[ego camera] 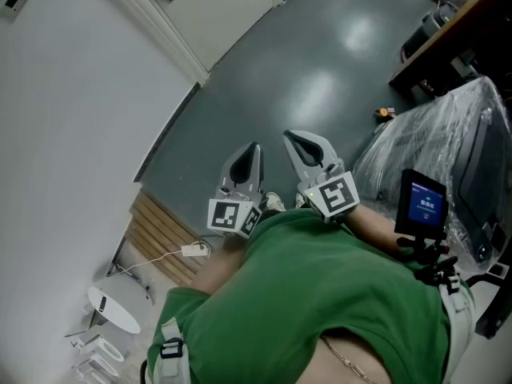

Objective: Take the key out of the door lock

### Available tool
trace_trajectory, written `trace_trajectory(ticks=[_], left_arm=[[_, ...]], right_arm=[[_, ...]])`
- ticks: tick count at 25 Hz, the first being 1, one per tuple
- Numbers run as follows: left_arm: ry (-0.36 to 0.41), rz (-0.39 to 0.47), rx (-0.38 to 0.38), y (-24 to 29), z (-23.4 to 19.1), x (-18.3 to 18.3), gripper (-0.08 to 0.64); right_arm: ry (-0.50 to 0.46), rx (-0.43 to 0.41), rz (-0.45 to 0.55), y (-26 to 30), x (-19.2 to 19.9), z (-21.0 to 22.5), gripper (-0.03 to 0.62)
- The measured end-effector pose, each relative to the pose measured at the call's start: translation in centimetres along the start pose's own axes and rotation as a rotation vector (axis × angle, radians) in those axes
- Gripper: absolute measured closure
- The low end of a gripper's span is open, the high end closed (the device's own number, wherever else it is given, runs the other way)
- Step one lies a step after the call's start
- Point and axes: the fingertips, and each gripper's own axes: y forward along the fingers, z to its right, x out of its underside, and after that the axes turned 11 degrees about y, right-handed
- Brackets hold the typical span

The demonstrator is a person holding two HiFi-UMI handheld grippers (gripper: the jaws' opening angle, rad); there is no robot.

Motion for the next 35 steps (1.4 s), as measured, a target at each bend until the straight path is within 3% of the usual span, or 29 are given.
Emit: trace_trajectory(ticks=[7, 19, 25, 32, 35], left_arm=[[-0.028, 0.025, -0.003, -3.0, -2.1, -0.8, 0.557], [-0.07, 0.04, -0.023, -4.5, -4.8, -0.3, 0.557], [-0.066, 0.025, -0.059, 0.5, -7.2, 0.7, 0.557], [-0.052, 0.046, -0.071, -0.1, -8.1, -1.3, 0.557], [-0.048, 0.041, -0.063, 5.0, -9.1, -1.4, 0.557]], right_arm=[[-0.019, -0.011, -0.007, 1.1, 0.2, -3.9, 0.589], [-0.028, -0.025, -0.029, 2.6, 1.4, -6.1, 0.589], [0.003, -0.049, -0.035, 5.9, 1.3, -2.1, 0.589], [-0.001, -0.082, 0.028, 6.6, -0.7, -3.3, 0.589], [0.02, -0.094, 0.045, 9.2, -2.0, 0.4, 0.589]])
